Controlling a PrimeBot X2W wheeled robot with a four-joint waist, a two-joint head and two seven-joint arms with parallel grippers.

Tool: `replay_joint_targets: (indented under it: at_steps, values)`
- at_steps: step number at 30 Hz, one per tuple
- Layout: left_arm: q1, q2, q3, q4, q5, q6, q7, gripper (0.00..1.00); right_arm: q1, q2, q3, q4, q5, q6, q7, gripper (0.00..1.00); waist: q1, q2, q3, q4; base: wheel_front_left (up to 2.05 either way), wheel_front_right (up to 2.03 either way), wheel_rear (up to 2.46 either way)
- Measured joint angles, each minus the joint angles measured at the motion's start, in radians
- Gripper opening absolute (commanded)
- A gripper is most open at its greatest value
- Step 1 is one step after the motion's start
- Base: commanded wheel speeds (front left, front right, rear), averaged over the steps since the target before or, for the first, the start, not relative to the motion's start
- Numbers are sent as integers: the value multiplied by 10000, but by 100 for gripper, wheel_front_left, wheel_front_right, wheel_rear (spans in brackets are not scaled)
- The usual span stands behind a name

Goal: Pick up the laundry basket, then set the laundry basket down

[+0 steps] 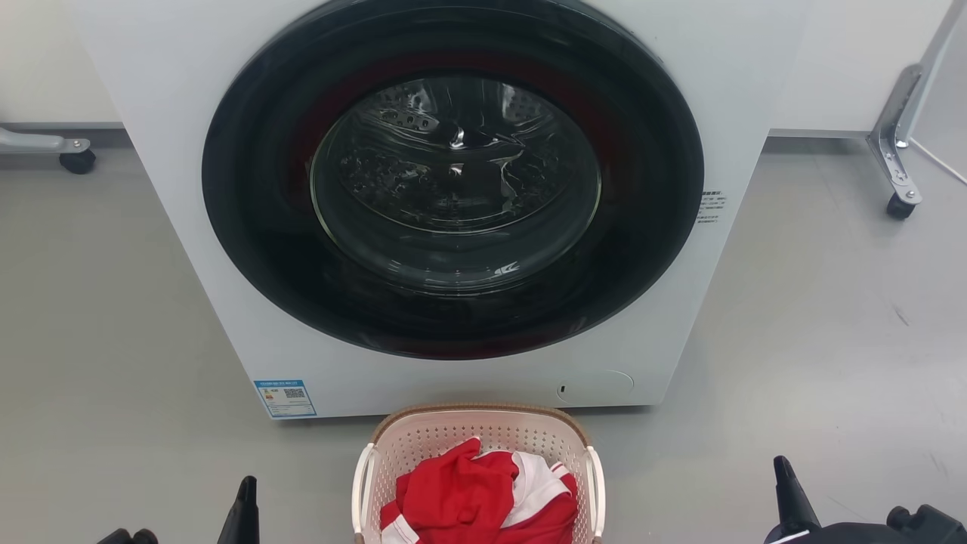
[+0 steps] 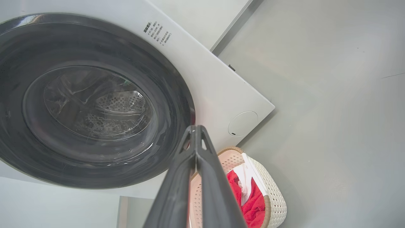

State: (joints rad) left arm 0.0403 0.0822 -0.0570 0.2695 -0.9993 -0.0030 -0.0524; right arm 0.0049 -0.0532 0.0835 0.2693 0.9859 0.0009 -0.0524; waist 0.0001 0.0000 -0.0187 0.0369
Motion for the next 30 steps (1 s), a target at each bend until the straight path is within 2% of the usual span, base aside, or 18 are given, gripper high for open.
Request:
replay_joint_targets:
  at_steps: [30]
  values:
    - [-711,-236,920,163,-3739,-717,1053,0,-596,59,-1358,190,3843,721,1053,0,0,1,129,-234,0,0,0]
